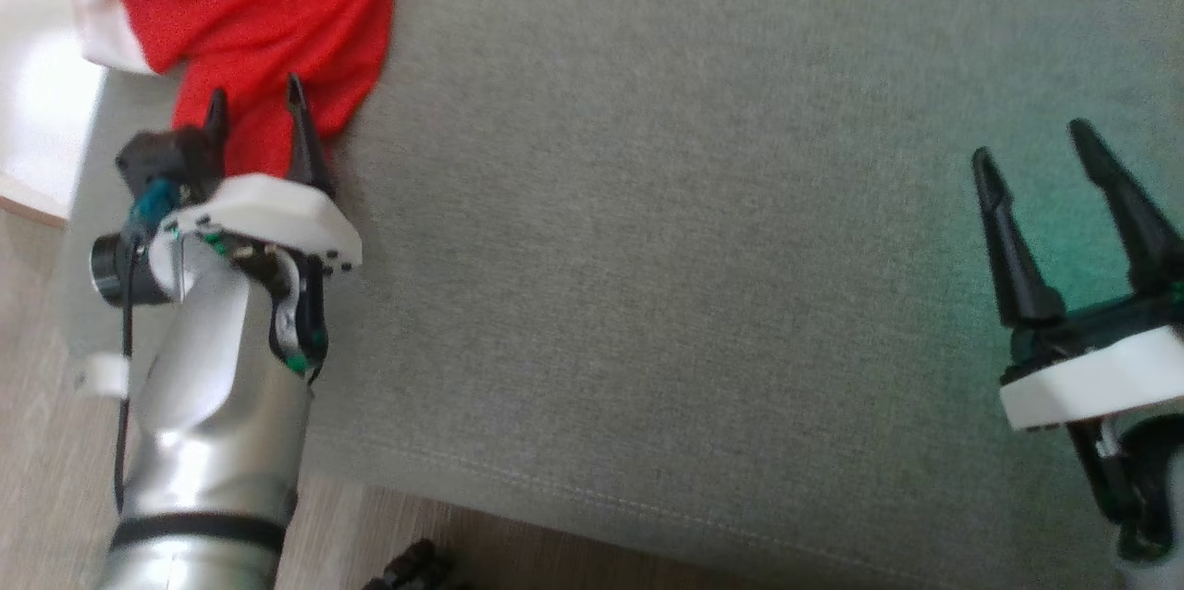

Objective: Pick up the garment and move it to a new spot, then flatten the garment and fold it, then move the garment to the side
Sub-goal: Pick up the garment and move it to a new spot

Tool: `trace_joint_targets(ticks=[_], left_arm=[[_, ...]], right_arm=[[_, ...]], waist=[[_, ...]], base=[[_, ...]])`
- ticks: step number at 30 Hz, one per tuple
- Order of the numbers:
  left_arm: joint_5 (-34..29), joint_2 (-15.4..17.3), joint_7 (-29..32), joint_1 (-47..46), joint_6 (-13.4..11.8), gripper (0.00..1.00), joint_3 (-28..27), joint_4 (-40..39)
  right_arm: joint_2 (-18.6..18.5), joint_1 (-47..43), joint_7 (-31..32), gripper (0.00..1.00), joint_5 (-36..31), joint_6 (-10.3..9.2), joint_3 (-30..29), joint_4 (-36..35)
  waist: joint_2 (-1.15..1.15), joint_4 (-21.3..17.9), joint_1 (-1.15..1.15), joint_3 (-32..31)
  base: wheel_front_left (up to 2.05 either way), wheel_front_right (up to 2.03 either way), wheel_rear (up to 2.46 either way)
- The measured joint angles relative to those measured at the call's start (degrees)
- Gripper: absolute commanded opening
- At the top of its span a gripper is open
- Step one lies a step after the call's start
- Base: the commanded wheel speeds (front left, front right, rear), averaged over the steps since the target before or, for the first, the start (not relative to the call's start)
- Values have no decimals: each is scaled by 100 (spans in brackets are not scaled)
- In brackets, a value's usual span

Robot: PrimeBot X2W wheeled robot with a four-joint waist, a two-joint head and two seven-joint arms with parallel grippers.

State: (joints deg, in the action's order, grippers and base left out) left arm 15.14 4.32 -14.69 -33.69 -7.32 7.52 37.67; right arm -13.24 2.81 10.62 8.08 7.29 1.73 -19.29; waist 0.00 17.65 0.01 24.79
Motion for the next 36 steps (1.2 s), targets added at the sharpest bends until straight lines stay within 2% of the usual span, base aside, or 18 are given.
trace_joint_targets(ticks=[5, 9, 10, 11, 12, 18, 22, 28, 36], left_arm=[[129, -71, 178, -704, 62, 100, -92, 1180], [245, 38, 348, -1274, 133, 100, -203, 1694], [269, 78, 352, -1388, 147, 94, -230, 1796], [267, 104, 350, -1461, 183, 16, -233, 1883], [266, 114, 342, -1496, 185, 0, -232, 1956], [188, 188, 90, -1390, 176, 0, -158, 2098], [88, 286, 46, -1048, 68, 0, -115, 1677], [-194, 452, 41, -207, -140, 0, -147, -77], [-315, 458, 177, 1635, -301, 0, 48, -2098]], right_arm=[[-55, 84, 5, 100, 53, 0, -54, -31], [-69, 179, -7, 100, 77, 0, -71, -5], [-69, 187, -11, 100, 96, 0, -71, 14], [-69, 194, -32, 100, 96, 0, -74, 37], [-67, 203, -64, 100, 96, 0, -75, 74], [-5, 271, -261, 100, 96, 0, -78, 254], [81, 270, -403, 100, 94, 0, -83, 401], [288, 231, -619, 100, 93, 0, -90, 686], [611, -181, -744, 100, 93, 0, -103, 927]], waist=[[0, -151, 1, 515], [0, -278, 0, 704], [0, -307, 0, 715], [0, -328, 0, 713], [0, -341, 1, 693], [0, -386, 0, 417], [0, -411, 0, 138], [0, -489, 0, -441], [0, -723, -1, -1296]], base=[[0, 0, 0], [0, 0, 0], [0, 0, 0], [0, 0, 0], [0, 0, 0], [0, 0, 0], [0, 0, 0], [0, 0, 0], [0, 0, 0]])
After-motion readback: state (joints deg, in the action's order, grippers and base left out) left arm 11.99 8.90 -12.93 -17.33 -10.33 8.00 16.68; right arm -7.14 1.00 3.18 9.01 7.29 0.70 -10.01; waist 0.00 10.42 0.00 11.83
